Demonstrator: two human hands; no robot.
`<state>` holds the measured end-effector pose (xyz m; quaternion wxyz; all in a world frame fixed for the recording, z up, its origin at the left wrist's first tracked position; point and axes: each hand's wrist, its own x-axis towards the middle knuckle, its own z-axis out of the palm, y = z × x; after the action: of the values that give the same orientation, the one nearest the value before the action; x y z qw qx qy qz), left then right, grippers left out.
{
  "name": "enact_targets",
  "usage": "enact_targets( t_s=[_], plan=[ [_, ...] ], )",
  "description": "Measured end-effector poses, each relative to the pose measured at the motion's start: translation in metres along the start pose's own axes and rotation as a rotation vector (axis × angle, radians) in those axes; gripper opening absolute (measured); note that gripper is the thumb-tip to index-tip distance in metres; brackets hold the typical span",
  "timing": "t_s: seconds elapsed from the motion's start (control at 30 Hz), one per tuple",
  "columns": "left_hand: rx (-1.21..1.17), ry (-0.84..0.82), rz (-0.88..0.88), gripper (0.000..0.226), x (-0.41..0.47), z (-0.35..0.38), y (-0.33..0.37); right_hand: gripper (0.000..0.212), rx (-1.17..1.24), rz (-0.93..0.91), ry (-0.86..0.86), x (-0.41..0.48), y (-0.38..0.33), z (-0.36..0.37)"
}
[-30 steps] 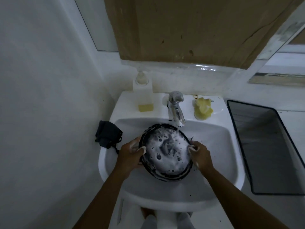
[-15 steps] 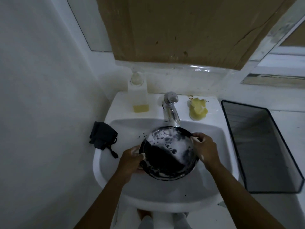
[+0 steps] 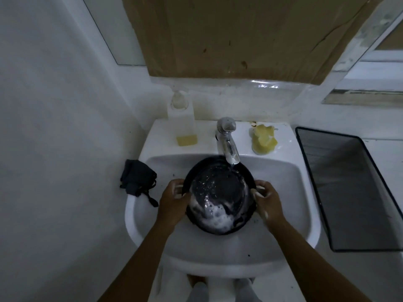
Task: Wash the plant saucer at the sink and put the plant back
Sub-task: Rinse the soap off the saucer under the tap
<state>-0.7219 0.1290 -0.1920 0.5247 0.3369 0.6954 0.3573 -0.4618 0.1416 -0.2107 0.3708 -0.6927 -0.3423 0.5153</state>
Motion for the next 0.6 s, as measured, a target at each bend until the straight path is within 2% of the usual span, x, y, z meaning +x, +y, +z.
enact_targets(
  t_s=[0.13, 0.3, 0.4, 0.5, 0.6],
  plan=[
    [0.172, 0.088, 0.229, 0.03, -0.013, -0.013, 0.01, 0.024, 0.129, 0.061, -0.108, 0.006, 0.015, 0.029],
    [0.191, 0.181, 0.298, 0.044, -0.019, -0.012, 0.006, 0.026, 0.082, 0.013, -0.099, -0.002, 0.024, 0.042],
    [0.131, 0.2, 0.237, 0.055, -0.022, -0.001, -0.007, 0.023, 0.034, 0.019, -0.053, -0.01, 0.022, 0.038],
    [0.141, 0.264, 0.125, 0.053, -0.026, 0.016, -0.023, 0.027, -0.02, 0.002, 0.051, -0.017, 0.02, 0.035],
    [0.159, 0.299, 0.114, 0.053, -0.028, 0.028, -0.031, 0.03, -0.073, -0.047, 0.096, -0.025, 0.025, 0.033]
  ],
)
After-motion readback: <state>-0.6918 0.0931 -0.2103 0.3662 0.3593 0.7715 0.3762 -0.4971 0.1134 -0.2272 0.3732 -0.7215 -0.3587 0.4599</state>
